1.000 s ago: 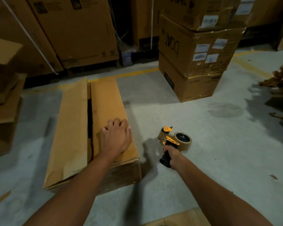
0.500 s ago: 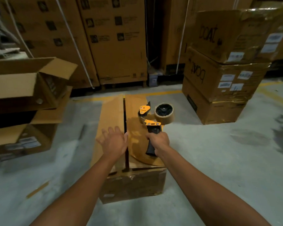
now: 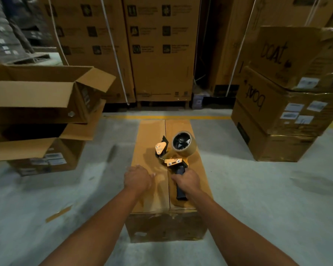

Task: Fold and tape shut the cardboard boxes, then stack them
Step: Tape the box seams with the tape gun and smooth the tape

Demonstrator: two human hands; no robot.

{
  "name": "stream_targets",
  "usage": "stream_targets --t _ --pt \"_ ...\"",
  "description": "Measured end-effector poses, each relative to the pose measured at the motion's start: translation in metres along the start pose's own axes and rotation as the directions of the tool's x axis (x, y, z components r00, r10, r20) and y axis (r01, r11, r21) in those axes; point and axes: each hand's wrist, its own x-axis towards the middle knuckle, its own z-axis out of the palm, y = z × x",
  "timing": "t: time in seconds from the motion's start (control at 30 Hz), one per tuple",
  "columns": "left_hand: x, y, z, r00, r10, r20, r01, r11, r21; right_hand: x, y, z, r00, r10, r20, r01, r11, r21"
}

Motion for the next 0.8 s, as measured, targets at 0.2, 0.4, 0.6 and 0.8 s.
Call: stream_targets --t 0.2,0.4,0.6,0.8 --pt "-0.047 0.044 -0.017 0.982 -0.022 0.189 0.071 0.963 -0.26 0.005 0.012 -0.038 0.994 -0.039 0.101 0.043 0.998 -0.036" --pt "-0.061 0.091 -0.044 0.944 0.21 0.256 -0.179 0.974 -0.139 0.008 0.024 -0.069 0.999 -0.052 0.005 0.052 0.998 0.018" --pt "0.063 0.077 -0.039 0.949 0.313 -0.037 -0.314 0.948 -0.058 0.064 0.01 -0.063 0.998 -0.026 -0.06 0.035 0.988 0.152" --pt "0.2 0.054 -0.032 0.952 0.288 -0.105 -0.302 0.941 -0.154 0.122 -0.008 -0.036 0.996 -0.067 -0.051 0.076 0.981 0.176"
